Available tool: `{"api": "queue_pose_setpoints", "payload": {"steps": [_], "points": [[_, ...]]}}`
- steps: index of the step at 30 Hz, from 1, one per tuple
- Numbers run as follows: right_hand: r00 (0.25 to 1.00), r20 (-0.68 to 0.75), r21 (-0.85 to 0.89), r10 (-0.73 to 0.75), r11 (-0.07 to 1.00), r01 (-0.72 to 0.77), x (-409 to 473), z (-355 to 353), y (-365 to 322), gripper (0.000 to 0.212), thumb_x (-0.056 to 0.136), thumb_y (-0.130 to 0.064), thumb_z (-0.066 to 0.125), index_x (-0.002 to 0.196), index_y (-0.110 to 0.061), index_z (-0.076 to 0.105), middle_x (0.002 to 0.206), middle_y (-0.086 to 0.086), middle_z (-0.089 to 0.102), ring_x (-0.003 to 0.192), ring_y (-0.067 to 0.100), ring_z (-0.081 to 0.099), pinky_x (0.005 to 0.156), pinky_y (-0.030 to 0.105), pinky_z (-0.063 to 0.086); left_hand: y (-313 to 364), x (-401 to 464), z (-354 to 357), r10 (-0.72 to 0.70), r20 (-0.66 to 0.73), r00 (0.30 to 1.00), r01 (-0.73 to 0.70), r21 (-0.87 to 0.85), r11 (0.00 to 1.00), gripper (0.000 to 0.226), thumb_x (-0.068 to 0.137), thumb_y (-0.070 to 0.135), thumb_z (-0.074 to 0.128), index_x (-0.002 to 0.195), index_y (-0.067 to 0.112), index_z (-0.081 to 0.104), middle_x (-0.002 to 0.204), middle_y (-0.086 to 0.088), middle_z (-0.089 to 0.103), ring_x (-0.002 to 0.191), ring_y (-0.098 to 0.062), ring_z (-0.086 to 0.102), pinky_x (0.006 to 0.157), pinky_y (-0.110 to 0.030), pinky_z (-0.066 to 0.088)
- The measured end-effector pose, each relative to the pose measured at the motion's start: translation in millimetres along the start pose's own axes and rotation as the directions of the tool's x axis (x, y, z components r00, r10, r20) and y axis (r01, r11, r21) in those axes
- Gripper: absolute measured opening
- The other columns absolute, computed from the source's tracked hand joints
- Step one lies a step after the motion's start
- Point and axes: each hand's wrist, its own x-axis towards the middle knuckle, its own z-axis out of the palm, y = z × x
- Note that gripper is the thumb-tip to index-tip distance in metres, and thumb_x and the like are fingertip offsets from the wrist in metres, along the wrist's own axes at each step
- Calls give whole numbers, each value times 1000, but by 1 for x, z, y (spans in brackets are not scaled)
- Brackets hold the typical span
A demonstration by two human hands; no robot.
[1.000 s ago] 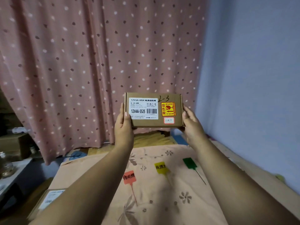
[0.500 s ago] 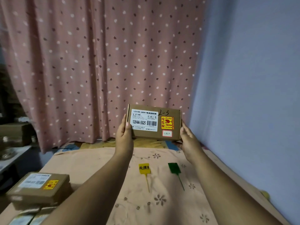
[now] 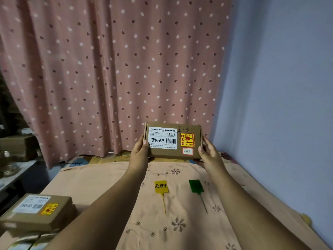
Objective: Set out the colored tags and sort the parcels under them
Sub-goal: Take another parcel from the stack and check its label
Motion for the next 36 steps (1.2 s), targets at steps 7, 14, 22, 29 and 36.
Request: {"api": "queue_pose_setpoints", "payload": {"steps": [7,14,22,29,36], "points": [[990,-85,50,112,993,-108,48,6,38,43,100,-18,51,141,-29,43,131,-2,57,110,19,61,85,40,57,-39,60,-5,-136,56,989,126,144,982,37,103,20,41,139,23,49,112,1,68,97,-16,62,89,-40,54],[962,-123,71,243,969,-236,72,6,100,43,101,-16,48,142,-25,42,131,1,58,104,19,62,91,46,55,-100,88,-13,-227,91,970,195,272,942,35,103,15,41,135,19,53,100,8,68,83,-8,60,68,-23,51],[927,-6,-128,374,919,-372,82,5,187,43,101,-27,49,143,-36,41,124,-4,63,106,12,61,79,31,51,-187,92,-38,-378,-20,926,364,327,872,31,105,18,34,129,26,53,112,0,64,90,-13,56,75,-28,46],[860,96,-214,501,854,-474,79,5,266,52,99,-19,53,148,-28,36,137,-4,54,105,10,60,77,23,51,-257,73,-64,-462,-129,877,476,350,807,28,105,11,34,121,24,53,117,-2,66,108,-21,60,94,-32,47],[767,210,-403,606,768,-497,71,-7,339,46,100,-30,48,140,-52,39,120,-19,67,114,9,61,105,45,46,-315,55,-79,-518,-213,828,558,392,731,29,104,5,35,125,18,51,110,-1,65,96,-14,60,76,-17,45]]}}
